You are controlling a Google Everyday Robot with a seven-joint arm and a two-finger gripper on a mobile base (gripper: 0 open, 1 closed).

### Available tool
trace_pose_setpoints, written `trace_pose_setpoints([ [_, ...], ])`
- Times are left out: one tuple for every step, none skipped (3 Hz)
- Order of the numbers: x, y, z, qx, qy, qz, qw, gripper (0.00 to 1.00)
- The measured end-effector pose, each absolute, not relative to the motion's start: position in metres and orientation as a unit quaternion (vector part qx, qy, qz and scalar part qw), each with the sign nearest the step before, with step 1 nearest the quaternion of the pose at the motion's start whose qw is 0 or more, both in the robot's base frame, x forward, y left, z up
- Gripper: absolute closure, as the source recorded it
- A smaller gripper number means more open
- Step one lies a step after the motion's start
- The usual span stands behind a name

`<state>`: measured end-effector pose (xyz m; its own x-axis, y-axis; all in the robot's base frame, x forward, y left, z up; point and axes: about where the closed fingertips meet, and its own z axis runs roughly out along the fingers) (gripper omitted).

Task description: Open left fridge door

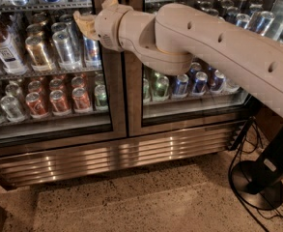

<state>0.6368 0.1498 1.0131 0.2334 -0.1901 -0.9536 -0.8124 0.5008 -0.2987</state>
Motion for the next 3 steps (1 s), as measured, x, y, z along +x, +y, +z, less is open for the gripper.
trace_pose_setpoints([
  [0.6367, 0.1499, 1.0132, -0.439, 0.571, 0.239, 0.651, 1.0],
  [0.6366, 0.1497, 1.0132, -0.439, 0.571, 0.239, 0.651, 1.0],
  [0.6379, 0.1431, 1.0132, -0.439, 0.571, 0.239, 0.651, 1.0],
])
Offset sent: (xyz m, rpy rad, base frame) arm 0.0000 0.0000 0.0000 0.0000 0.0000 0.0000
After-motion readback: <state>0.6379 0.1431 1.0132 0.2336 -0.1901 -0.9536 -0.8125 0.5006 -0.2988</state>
